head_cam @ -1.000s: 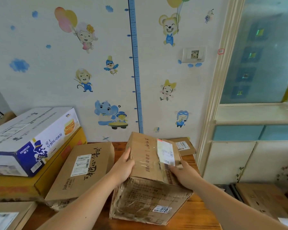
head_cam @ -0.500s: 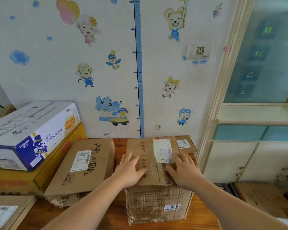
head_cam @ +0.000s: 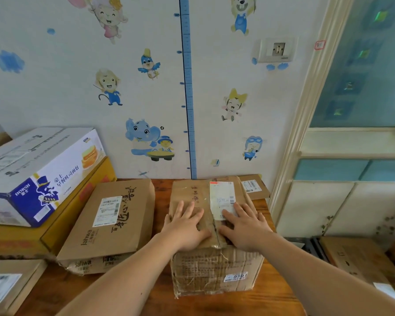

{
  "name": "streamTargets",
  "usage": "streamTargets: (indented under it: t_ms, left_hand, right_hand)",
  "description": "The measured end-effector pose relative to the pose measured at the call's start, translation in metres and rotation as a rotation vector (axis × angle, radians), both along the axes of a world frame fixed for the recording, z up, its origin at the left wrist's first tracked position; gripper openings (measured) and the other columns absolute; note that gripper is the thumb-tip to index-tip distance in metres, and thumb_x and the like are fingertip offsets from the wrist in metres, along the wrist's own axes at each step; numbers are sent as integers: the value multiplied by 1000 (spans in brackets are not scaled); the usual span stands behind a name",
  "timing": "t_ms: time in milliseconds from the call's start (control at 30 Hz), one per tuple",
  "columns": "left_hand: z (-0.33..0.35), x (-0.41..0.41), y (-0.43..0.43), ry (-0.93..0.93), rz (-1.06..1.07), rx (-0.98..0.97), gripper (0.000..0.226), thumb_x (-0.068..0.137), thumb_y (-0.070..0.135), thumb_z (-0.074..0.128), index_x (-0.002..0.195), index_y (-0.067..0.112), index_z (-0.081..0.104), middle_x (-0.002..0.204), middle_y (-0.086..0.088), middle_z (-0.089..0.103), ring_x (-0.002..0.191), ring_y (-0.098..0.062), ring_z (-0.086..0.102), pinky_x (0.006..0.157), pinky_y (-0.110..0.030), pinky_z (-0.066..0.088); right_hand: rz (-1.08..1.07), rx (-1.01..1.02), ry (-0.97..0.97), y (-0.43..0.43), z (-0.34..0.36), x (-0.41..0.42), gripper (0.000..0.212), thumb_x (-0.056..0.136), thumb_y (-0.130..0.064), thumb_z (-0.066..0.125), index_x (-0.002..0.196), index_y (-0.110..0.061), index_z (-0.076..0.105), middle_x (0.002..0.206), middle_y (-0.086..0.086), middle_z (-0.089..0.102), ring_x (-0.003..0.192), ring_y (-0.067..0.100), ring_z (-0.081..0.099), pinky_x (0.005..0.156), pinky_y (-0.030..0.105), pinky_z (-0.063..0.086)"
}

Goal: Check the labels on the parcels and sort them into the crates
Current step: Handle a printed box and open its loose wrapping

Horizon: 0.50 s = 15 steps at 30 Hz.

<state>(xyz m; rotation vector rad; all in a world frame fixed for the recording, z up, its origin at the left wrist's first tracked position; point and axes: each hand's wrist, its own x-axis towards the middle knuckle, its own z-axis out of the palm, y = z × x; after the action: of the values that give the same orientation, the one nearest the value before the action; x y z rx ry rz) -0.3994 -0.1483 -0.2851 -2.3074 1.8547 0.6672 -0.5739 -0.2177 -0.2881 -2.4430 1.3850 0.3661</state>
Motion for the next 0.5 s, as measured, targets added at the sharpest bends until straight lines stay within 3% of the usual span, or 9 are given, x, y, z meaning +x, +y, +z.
streamTargets:
  t_ms: [300,500]
  left_hand:
    - [8,5,-3,42,4,-24,82,92,69,35,155,37,-5,162,6,-22,147,-21,-26,121,-51,-3]
    - [3,3,0,12,-3,-18,80,93,69,31,155,36,-8,160,7,-26,145,-19,-30,121,-51,-6]
  right_hand:
    - [3,6,-43,-4,11,-2,70,96,-68,23,156,-38,3,165,1,-10,151,25,-15,121,53,3]
    - [-5,30,-12,-1,8,-2,72,97,-68,20,157,-36,-4,164,3,-16,150,25,-19,121,52,-2]
